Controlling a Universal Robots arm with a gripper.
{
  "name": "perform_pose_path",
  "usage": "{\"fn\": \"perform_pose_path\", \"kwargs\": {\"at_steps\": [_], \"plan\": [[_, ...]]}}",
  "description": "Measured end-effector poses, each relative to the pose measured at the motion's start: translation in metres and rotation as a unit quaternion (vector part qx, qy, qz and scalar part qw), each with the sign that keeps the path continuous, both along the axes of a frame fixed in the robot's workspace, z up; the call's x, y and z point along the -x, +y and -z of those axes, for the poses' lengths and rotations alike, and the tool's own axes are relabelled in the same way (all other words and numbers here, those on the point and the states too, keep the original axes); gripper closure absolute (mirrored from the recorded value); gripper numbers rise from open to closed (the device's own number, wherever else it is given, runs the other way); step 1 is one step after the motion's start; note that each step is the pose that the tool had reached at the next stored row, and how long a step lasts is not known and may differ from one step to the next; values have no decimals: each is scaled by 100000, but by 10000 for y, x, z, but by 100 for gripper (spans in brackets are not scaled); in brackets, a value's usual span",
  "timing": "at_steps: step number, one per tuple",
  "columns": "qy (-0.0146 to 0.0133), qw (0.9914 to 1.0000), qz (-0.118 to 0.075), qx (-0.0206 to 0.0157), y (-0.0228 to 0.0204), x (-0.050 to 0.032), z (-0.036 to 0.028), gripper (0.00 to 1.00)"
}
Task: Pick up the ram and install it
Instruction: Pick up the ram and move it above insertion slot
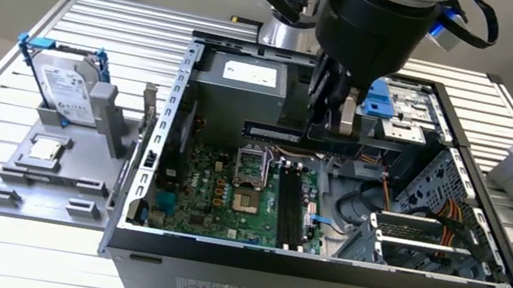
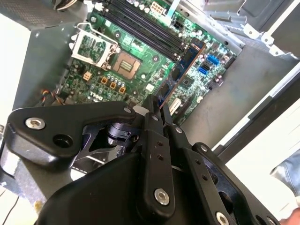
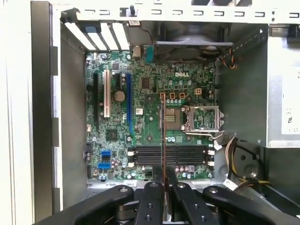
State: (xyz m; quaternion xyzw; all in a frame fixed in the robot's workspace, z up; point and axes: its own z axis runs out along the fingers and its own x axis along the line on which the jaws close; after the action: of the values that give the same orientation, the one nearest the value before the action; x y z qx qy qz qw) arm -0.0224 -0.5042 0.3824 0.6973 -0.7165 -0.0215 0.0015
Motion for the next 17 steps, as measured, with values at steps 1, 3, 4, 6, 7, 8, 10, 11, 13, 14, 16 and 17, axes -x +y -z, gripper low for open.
{"fn": "perform_pose_path", "kwargs": {"at_steps": [1, 3, 4, 6, 7, 8, 10, 11, 13, 14, 16, 17], "plan": [[-3, 100000, 0, -7, 0, -15, 1, 100], [-2, 100000, 0, -2, 0, -49, 0, 100], [-2, 100000, 0, -2, 0, -67, 0, 100], [-1, 100000, -3, -2, 0, -105, 0, 100], [0, 100000, -1, -2, 0, -123, 0, 100], [-2, 100000, -1, -5, 0, -139, 1, 100], [-1, 100000, -1, -5, 0, -170, 0, 100], [-2, 100000, 2, -2, 0, -186, 0, 100], [-2, 100000, 1, -7, 0, -216, 1, 100], [-4, 100000, 0, -6, 0, -231, 1, 100], [-2, 100000, -4, -6, 0, -260, 1, 100], [0, 100000, -1, -2, 0, -274, 0, 100]]}}
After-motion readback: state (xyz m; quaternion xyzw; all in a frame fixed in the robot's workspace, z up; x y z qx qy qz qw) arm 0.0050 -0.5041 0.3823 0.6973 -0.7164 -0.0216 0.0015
